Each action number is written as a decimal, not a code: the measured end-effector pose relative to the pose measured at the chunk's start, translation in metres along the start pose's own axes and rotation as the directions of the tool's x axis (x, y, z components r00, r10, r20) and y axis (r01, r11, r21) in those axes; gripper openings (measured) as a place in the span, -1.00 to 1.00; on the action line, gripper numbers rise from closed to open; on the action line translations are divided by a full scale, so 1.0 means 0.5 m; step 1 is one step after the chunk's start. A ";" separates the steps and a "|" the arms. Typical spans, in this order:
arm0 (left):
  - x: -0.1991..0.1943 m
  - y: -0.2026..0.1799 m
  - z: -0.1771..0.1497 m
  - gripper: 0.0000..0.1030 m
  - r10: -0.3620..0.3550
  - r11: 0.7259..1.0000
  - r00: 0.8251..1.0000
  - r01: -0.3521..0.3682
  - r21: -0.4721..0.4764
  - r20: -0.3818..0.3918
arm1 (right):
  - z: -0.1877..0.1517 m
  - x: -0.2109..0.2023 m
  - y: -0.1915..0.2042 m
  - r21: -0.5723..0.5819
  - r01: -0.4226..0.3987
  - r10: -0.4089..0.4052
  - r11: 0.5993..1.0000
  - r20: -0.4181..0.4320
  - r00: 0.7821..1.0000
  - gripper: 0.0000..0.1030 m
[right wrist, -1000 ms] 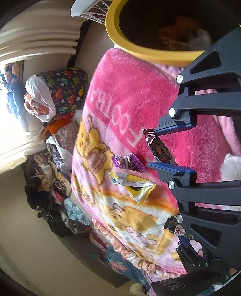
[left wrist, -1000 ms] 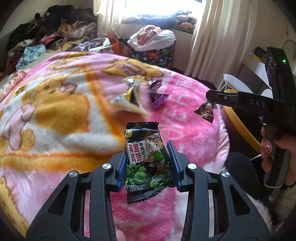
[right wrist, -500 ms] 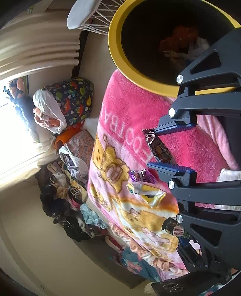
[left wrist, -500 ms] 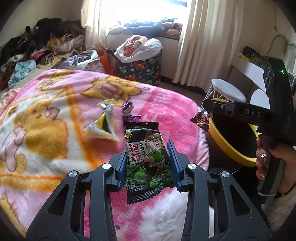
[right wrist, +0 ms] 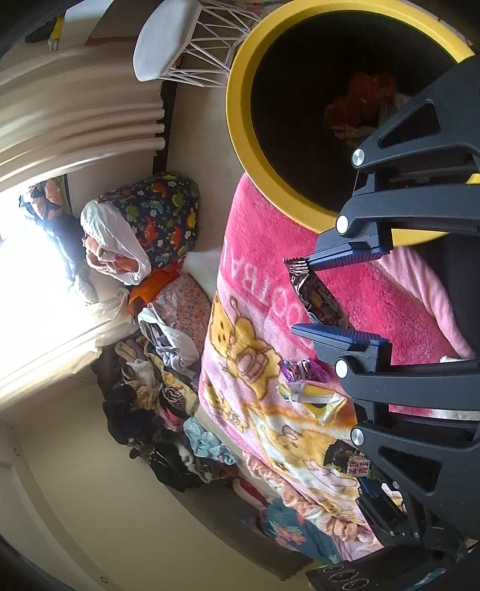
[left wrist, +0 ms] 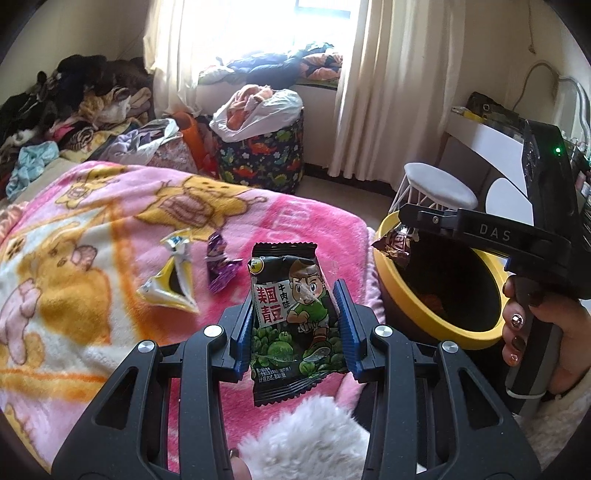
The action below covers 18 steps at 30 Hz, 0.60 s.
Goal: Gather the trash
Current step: 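Carry the green snack packet and candy wrapper over the yellow bin with both tools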
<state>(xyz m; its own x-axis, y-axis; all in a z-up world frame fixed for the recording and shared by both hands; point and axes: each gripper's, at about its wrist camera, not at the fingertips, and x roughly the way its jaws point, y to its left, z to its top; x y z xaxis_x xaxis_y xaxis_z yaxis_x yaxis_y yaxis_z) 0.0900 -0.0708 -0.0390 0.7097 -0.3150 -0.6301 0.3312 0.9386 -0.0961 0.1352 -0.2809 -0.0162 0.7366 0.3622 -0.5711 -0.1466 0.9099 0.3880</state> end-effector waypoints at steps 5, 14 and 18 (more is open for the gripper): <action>0.004 -0.024 0.007 -0.38 -0.015 1.000 1.000 0.015 0.015 0.005 | 0.002 -0.018 -0.024 0.018 0.023 -0.023 1.000 0.021 1.000 -0.46; 0.010 -0.067 0.029 -0.38 -0.048 0.998 0.999 0.046 0.043 0.026 | 0.005 -0.045 -0.073 0.068 0.053 -0.057 0.996 0.049 0.997 -0.46; 0.011 -0.084 0.036 -0.38 -0.059 0.997 0.998 0.057 0.056 0.033 | 0.005 -0.056 -0.091 0.083 0.068 -0.073 0.994 0.062 0.995 -0.46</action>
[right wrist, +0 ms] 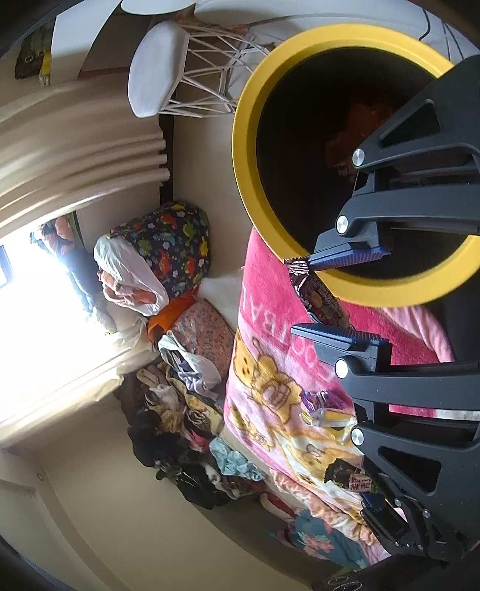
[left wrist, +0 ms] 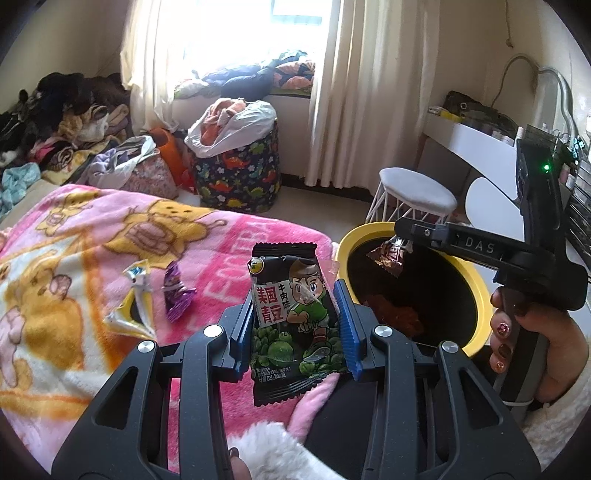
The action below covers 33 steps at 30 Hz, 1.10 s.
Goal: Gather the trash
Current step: 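Carry the green snack packet and candy wrapper over the yellow bin with both tools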
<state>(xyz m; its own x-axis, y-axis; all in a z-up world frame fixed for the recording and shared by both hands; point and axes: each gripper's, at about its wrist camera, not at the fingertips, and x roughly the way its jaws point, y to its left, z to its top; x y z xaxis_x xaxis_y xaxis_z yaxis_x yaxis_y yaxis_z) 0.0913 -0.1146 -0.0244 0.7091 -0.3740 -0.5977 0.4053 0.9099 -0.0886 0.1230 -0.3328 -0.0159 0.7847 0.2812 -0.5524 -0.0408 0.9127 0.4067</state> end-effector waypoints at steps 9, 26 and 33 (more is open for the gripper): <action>0.007 -0.037 0.016 -0.38 -0.024 0.999 1.000 0.023 0.026 0.011 | 0.003 -0.023 -0.042 0.040 0.023 -0.024 0.999 0.026 0.999 -0.46; 0.038 -0.092 0.028 -0.38 -0.066 0.996 0.998 0.065 0.064 0.008 | -0.001 -0.059 -0.102 0.076 0.083 -0.088 0.994 0.059 0.994 -0.46; 0.053 -0.109 0.029 -0.38 -0.082 0.994 0.997 0.081 0.075 0.001 | -0.001 -0.068 -0.126 0.081 0.124 -0.130 0.989 0.068 0.989 -0.46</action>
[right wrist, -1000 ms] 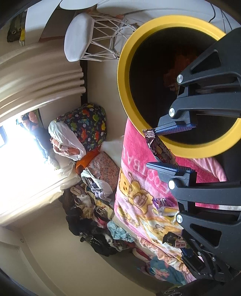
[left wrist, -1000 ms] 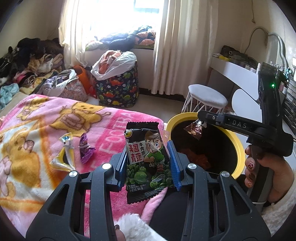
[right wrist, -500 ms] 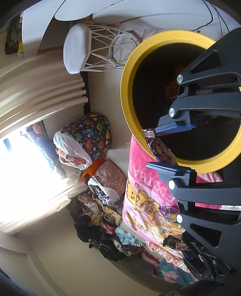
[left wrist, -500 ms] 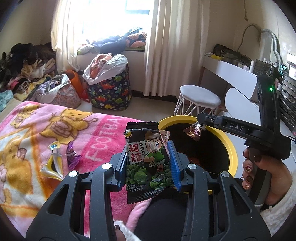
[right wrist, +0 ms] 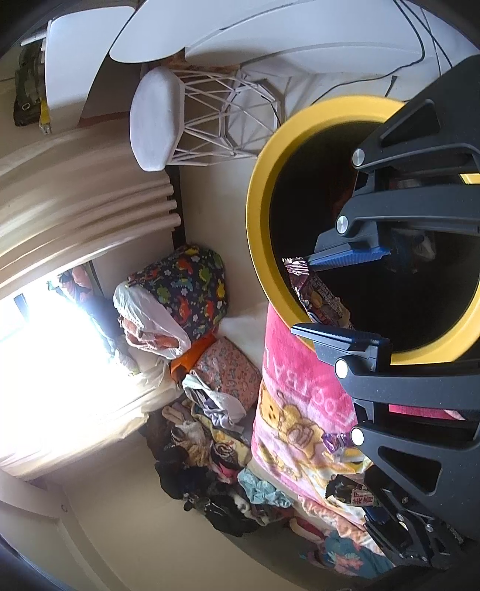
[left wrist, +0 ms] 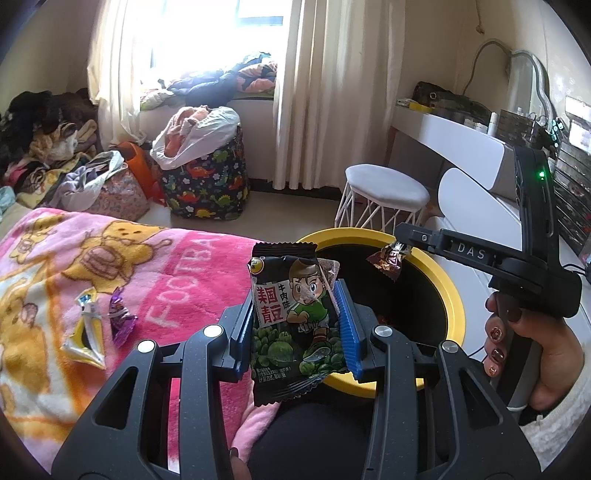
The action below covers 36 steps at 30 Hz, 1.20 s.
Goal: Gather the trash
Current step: 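Carry the green snack packet and candy wrapper over the yellow bin with both tools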
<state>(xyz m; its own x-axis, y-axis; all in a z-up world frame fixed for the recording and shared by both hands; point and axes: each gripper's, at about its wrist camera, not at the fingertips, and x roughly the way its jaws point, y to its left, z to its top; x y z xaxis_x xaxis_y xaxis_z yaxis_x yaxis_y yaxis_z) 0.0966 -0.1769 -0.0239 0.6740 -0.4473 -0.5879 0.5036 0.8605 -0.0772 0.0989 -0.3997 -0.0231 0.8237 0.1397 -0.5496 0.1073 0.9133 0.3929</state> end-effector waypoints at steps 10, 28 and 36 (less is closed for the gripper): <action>0.029 -0.018 0.003 -0.38 -0.024 1.000 1.000 0.024 0.018 -0.011 | 0.000 -0.007 -0.026 0.000 0.058 -0.058 0.998 0.011 0.998 -0.46; 0.093 -0.051 0.009 -0.38 -0.075 0.996 0.996 0.077 0.041 -0.047 | -0.007 0.004 -0.083 0.015 0.136 -0.136 0.991 -0.009 0.991 -0.46; 0.125 -0.058 0.010 -0.37 -0.086 0.995 0.994 0.089 0.035 -0.068 | -0.009 0.012 -0.093 0.021 0.144 -0.143 0.989 -0.026 0.989 -0.45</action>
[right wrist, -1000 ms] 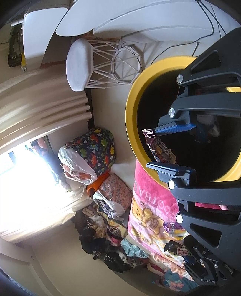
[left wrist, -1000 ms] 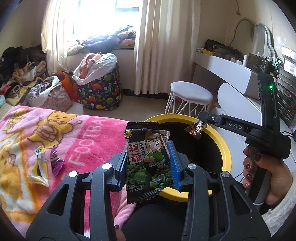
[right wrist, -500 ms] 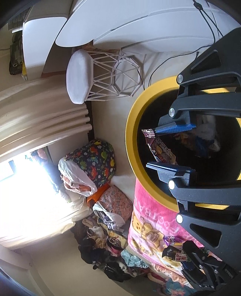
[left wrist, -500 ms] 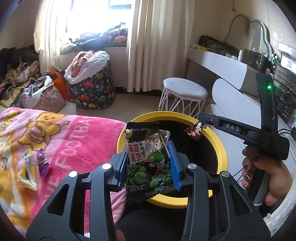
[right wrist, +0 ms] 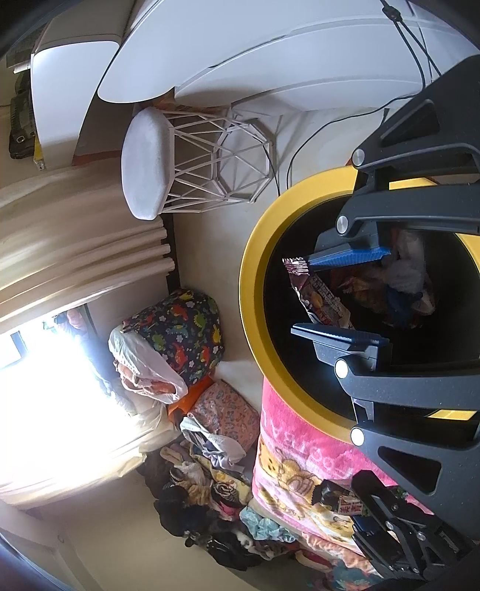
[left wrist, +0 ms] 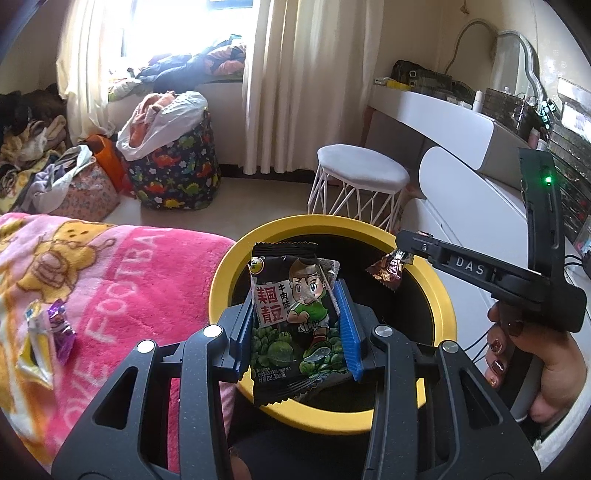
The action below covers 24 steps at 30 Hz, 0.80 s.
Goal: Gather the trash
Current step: 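Carry the green snack packet and candy wrapper over the yellow bin with both tools, then open both tools to drop the green packet and candy wrapper into the bin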
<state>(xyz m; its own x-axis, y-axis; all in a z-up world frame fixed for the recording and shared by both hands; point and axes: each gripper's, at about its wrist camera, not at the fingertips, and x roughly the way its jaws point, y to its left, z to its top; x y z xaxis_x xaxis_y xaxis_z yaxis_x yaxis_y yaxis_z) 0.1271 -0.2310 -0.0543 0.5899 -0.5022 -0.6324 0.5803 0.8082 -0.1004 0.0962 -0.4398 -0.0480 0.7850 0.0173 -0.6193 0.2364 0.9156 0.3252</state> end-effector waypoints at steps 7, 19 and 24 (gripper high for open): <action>0.025 0.005 0.004 -0.37 -0.005 1.000 1.000 0.004 -0.013 -0.018 | -0.001 0.006 0.000 0.000 0.003 -0.003 1.000 -0.007 1.000 -0.44; 0.040 0.006 0.002 -0.04 -0.016 1.000 0.999 0.016 -0.025 -0.037 | -0.006 0.007 0.001 0.015 0.001 -0.001 1.000 0.002 1.000 -0.13; 0.039 0.007 0.003 0.40 -0.016 0.999 0.999 0.015 -0.033 -0.039 | -0.011 0.005 0.006 0.014 0.004 -0.004 1.000 0.010 1.000 0.03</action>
<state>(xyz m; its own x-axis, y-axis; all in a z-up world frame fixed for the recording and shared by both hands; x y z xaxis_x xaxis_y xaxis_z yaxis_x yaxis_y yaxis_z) 0.1414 -0.2385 -0.0658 0.5577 -0.5029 -0.6604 0.5704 0.8102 -0.1353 0.0955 -0.4349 -0.0524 0.7900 0.0096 -0.6131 0.2473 0.9100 0.3329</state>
